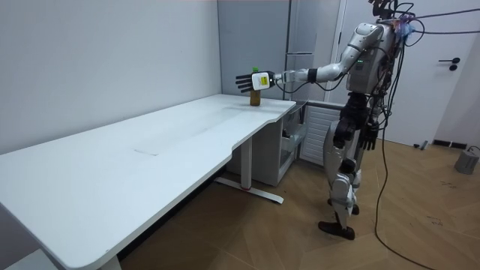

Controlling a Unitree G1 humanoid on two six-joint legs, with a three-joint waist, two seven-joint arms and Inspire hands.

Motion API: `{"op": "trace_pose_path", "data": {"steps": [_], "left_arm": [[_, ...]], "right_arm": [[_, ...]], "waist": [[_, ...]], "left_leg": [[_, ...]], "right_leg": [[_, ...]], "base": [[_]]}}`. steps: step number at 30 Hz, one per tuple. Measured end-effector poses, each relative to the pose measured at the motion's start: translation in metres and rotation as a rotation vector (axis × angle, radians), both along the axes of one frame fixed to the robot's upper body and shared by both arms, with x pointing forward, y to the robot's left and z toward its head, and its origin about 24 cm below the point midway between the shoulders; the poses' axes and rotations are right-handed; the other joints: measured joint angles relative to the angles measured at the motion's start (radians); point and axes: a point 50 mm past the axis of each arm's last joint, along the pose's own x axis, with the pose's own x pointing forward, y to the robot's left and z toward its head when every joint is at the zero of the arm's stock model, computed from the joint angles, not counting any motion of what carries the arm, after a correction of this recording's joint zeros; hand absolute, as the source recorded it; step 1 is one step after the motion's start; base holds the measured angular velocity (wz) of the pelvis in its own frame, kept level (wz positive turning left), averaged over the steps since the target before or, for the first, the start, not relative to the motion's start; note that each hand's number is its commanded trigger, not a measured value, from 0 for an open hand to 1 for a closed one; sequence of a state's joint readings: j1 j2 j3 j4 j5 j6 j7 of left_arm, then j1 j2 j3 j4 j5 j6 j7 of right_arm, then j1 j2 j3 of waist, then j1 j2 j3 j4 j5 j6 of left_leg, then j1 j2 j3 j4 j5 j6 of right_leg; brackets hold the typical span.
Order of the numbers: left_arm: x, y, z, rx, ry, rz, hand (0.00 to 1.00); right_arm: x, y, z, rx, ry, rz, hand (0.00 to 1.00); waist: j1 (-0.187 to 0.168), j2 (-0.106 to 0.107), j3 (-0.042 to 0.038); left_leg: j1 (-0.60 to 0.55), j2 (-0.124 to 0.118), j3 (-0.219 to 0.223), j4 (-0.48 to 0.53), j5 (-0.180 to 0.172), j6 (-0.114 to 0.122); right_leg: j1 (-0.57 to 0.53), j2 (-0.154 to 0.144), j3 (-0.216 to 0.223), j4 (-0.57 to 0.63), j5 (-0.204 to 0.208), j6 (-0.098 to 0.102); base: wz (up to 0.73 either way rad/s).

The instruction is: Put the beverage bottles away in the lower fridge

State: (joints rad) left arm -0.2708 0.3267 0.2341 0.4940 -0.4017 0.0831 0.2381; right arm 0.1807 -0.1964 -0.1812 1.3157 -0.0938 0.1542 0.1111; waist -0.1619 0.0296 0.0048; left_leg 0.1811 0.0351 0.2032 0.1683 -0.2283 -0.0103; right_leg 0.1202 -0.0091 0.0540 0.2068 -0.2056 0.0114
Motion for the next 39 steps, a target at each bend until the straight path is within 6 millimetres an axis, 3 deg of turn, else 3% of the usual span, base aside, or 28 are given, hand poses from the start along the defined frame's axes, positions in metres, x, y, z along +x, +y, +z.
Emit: {"op": "trace_pose_path", "data": {"steps": [8,15,24,29,39], "left_arm": [[0.0,0.001,0.0,0.001,0.003,0.014,0.0],[-0.001,0.0,-0.005,-0.061,0.022,0.019,0.0],[0.004,-0.001,-0.002,-0.111,0.007,-0.026,0.0],[0.009,0.006,0.002,-0.136,0.011,-0.026,0.0],[0.019,0.008,0.01,-0.153,-0.003,-0.022,0.0]], "right_arm": [[0.0,-0.002,0.0,-0.007,0.008,0.026,0.0],[0.001,-0.003,0.001,-0.012,0.013,0.018,0.0],[0.006,-0.007,0.002,-0.032,0.005,0.037,0.0],[0.006,-0.008,0.003,-0.043,-0.003,0.021,0.0],[0.001,-0.008,0.003,-0.042,0.01,0.013,0.0]], "waist": [[0.001,-0.004,-0.0019],[0.0,0.003,-0.0106],[-0.026,0.015,-0.0078],[-0.031,0.008,-0.0039],[-0.035,0.004,-0.0037]], "left_leg": [[0.001,0.0,0.003,0.001,0.0,0.0],[0.004,0.0,0.015,0.001,0.0,0.0],[-0.002,0.002,0.016,0.001,0.0,0.0],[-0.004,0.004,0.017,0.001,0.0,0.0],[-0.005,0.004,0.024,0.001,0.0,0.0]], "right_leg": [[0.0,0.0,0.003,-0.001,0.0,0.0],[-0.002,0.001,0.018,-0.001,0.001,0.002],[-0.013,0.004,0.026,-0.001,0.001,0.002],[-0.018,0.007,0.031,0.005,0.001,0.001],[-0.022,0.007,0.036,0.012,0.001,0.002]], "base": [[0.0],[-0.05],[0.0],[-0.01],[-0.01]]}}
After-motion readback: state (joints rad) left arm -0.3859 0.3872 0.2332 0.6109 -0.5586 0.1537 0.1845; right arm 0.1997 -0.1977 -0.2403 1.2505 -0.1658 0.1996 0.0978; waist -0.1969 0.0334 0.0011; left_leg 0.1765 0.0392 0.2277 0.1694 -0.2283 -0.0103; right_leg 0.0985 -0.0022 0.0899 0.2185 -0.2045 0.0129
